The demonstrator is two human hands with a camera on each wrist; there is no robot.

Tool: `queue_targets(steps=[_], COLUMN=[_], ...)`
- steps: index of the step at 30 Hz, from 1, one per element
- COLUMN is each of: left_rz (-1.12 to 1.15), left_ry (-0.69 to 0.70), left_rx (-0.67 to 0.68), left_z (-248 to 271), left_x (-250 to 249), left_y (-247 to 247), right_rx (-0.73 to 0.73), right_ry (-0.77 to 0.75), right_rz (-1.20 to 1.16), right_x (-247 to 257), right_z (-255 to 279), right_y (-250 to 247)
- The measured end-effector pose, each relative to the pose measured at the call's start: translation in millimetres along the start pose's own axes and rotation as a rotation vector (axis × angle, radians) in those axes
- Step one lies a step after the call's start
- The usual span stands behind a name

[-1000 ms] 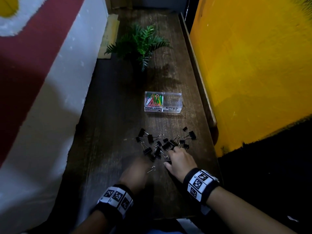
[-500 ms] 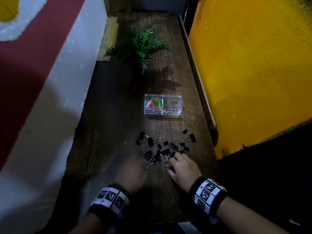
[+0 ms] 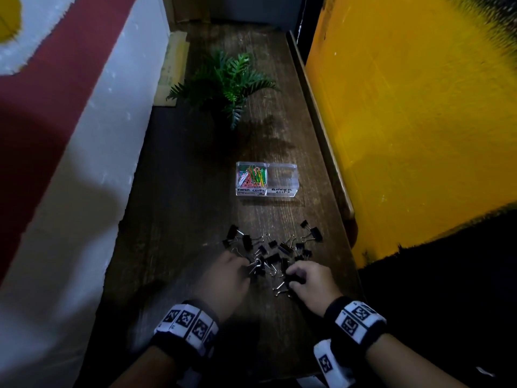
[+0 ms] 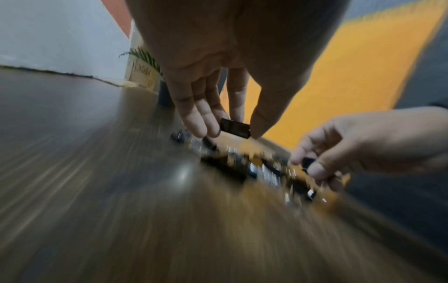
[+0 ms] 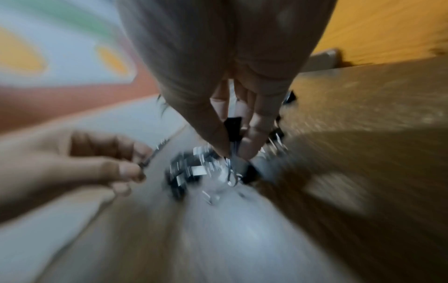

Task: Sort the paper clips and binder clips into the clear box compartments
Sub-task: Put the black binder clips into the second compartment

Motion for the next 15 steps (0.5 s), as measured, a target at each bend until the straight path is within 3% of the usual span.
queue_targets(steps=[4,9,15], left_rz=[-0.021,-0.157,-0.382], left_ry=[0.086,0.137,0.08], left_rx=[-0.113,-0.173,-0.068], left_z=[-32.3,-109.6,-191.9], left_x=[-25.9,-72.9,-96.7], left_y=[-41.6,-88.8,-95.6], right_rx=[-0.16,-0.334,-0.433], right_ry=[0.012,0.026,0.037], right_rz=[-0.203,-0.41,-0.458], right_x=[0.1,7.7,28.1], right_z=[-8.6,-40.0,-94.8], right_y=[-33.3,-95.6,-153.7])
Point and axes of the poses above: each hand's wrist, its own z-axis away from the middle knuckle, its own y-axis out of the palm, x = y × z, the point moved 9 cm from there along -z, towards the middle knuckle, and after that the axes turned 9 degrees about x, right-handed, at the moved point
